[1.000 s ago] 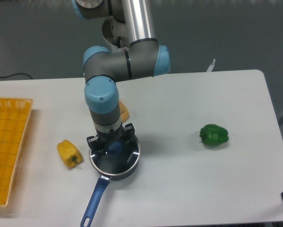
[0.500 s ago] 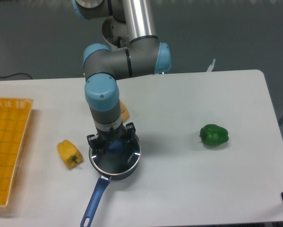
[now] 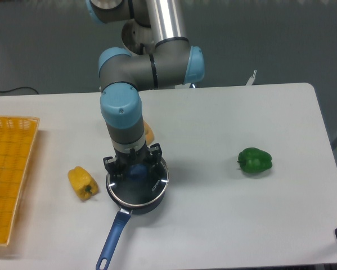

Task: Open the lid
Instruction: 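Lift the glass lid off the saucepan and carry it sideways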

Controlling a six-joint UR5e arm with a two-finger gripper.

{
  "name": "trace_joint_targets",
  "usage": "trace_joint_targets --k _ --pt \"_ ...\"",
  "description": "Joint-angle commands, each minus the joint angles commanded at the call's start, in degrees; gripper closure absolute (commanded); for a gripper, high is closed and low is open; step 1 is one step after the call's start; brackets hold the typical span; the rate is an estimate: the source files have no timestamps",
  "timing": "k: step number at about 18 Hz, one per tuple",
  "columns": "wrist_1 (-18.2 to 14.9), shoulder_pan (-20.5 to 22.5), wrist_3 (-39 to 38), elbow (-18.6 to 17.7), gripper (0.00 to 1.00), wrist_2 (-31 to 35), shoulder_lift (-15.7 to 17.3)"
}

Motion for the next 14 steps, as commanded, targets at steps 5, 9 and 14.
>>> trace_joint_targets --k 5,9,14 --pt "-3.08 1.67 9.39 -0.09 0.30 0.00 1.85" --pt "-2.55 4.21 18.79 -0.26 0.30 0.00 3.08" --pt "-1.76 7.20 29.97 -0.35 0.30 0.00 2.91"
